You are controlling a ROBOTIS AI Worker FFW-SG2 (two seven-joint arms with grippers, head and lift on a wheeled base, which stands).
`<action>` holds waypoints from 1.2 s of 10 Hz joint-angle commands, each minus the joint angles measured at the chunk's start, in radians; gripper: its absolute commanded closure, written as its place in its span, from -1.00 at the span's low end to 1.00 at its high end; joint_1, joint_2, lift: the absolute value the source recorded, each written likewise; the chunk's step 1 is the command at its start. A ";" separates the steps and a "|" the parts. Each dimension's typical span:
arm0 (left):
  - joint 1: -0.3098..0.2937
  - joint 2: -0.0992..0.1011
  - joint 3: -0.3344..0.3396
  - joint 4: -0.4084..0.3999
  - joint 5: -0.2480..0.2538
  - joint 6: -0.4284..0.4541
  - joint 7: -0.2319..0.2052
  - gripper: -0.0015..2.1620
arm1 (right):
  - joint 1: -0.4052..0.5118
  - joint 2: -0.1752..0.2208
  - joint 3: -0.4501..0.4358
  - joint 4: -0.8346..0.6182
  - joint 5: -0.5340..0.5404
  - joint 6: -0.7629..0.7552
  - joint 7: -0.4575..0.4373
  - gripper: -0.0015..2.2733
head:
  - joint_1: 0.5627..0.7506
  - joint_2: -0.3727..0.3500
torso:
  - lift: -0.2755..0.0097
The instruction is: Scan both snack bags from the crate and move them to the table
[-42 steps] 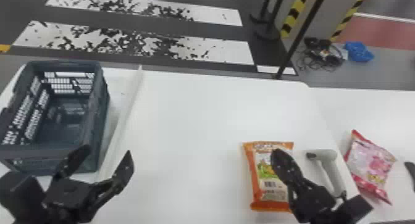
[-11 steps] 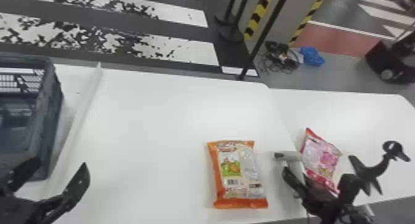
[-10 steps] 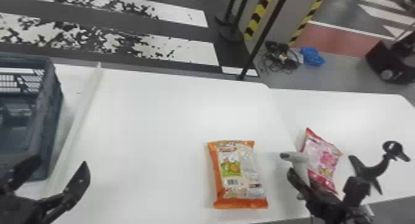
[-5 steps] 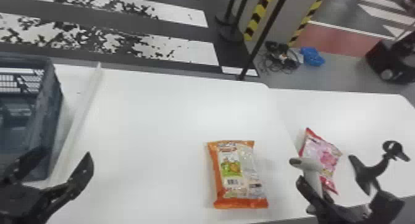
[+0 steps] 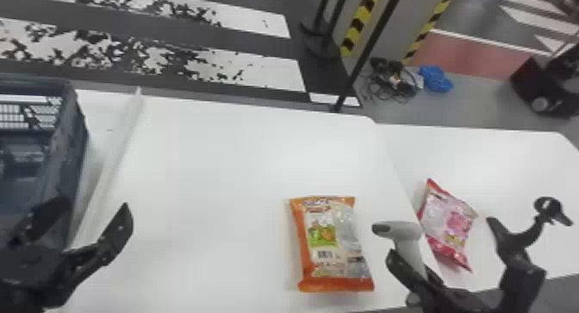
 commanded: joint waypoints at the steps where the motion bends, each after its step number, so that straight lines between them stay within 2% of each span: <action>1: -0.025 -0.001 -0.004 0.026 -0.002 0.000 0.007 -0.93 | 0.034 0.001 0.055 -0.026 -0.009 0.027 0.001 0.98 | 0.41 -0.94 | 0.32; 3: -0.031 -0.006 -0.004 0.033 -0.002 0.000 0.010 -0.93 | 0.063 0.001 0.139 -0.057 0.008 0.024 0.001 0.98 | 0.41 -0.94 | 0.32; 6: -0.046 -0.004 -0.008 0.036 0.000 0.003 0.010 -0.93 | 0.082 0.001 0.198 -0.068 0.057 -0.010 -0.016 0.98 | 0.41 -0.68 | 0.32; 7: -0.046 -0.003 -0.008 0.036 0.001 0.003 0.010 -0.93 | 0.082 0.001 0.218 -0.059 0.090 -0.019 -0.029 0.98 | 0.41 -0.67 | 0.32; 9: -0.043 -0.001 -0.011 0.026 0.001 0.003 -0.018 -0.93 | 0.070 0.001 0.245 -0.031 0.129 -0.025 -0.039 0.98 | 0.41 -0.66 | 0.32; 12: -0.026 -0.001 -0.014 -0.040 -0.012 0.067 -0.031 -0.93 | 0.074 0.001 0.256 -0.031 0.143 -0.025 -0.048 0.98 | 0.41 -0.70 | 0.32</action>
